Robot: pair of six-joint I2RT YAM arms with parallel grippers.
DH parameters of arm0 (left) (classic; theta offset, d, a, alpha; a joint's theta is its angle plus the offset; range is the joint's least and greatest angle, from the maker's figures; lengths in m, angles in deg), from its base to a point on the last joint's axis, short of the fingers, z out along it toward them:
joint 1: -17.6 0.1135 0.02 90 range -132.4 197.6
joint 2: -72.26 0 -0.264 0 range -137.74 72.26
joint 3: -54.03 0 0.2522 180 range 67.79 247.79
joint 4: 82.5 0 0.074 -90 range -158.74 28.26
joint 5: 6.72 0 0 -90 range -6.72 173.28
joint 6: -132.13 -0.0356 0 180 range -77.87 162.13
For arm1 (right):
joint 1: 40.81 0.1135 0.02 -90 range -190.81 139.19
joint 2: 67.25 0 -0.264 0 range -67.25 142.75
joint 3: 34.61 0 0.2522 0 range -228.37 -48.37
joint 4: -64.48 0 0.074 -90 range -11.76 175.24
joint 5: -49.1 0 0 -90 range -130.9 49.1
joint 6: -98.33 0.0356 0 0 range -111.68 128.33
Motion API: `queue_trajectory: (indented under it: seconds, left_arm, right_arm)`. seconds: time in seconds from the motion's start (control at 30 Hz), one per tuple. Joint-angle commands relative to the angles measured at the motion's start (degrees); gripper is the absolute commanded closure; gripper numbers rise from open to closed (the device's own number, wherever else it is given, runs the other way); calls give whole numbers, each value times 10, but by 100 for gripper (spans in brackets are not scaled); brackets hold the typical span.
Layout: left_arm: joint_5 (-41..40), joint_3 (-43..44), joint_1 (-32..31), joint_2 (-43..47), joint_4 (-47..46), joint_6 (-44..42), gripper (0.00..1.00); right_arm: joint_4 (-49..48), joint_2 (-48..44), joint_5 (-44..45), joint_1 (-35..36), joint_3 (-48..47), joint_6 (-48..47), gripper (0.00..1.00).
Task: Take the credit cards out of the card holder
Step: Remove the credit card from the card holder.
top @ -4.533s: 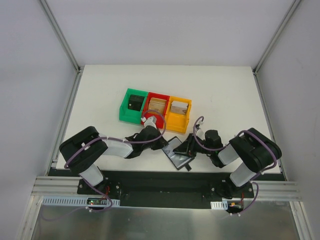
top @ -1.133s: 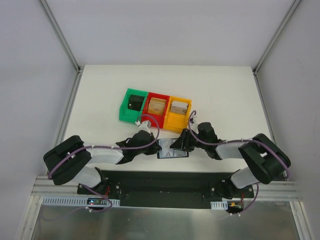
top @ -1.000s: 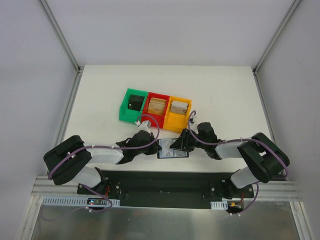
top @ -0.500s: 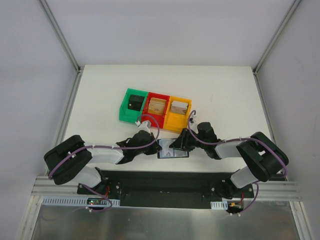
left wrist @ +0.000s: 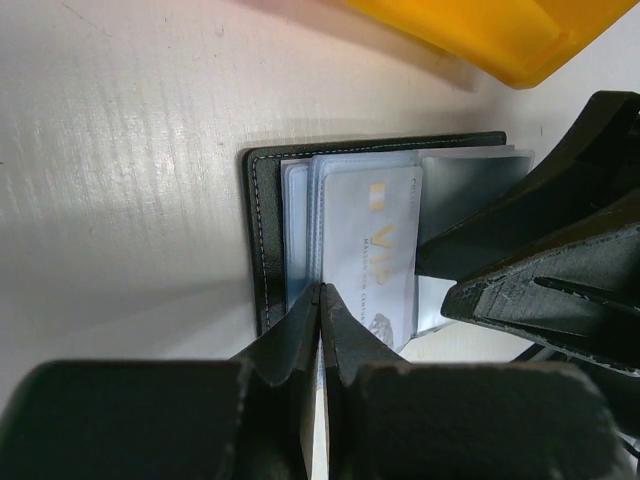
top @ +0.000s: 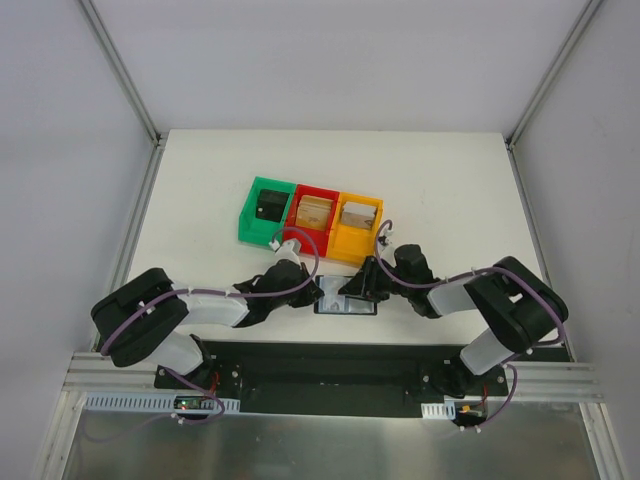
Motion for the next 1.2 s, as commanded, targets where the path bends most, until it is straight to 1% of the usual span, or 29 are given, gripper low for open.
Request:
queue_trajectory:
  seconds: [0.0,0.1,0.2,0.4,0.97,1.17]
  left_arm:
    - [20,-1,1,-27,20,5,100]
    - [21,-4,0,-26,20,5,100]
    - [16,-8,1,-25,20,7,100]
    - [15,-10,0,-25,20,10,100]
    - [16,-13,1,-21,16,14,100]
    - [27,-12,0,-31,8,15,100]
  right_arm:
    - [-104,17,-30,9,1,39,59]
    - [-125,22,-26,9,6,50,61]
    - [-122,20,-21,7,7,50,60]
    - [-104,26,-20,7,7,46,57]
    - [-39,20,-15,7,-3,10,57]
    - [-69,30,-24,9,-2,26,56]
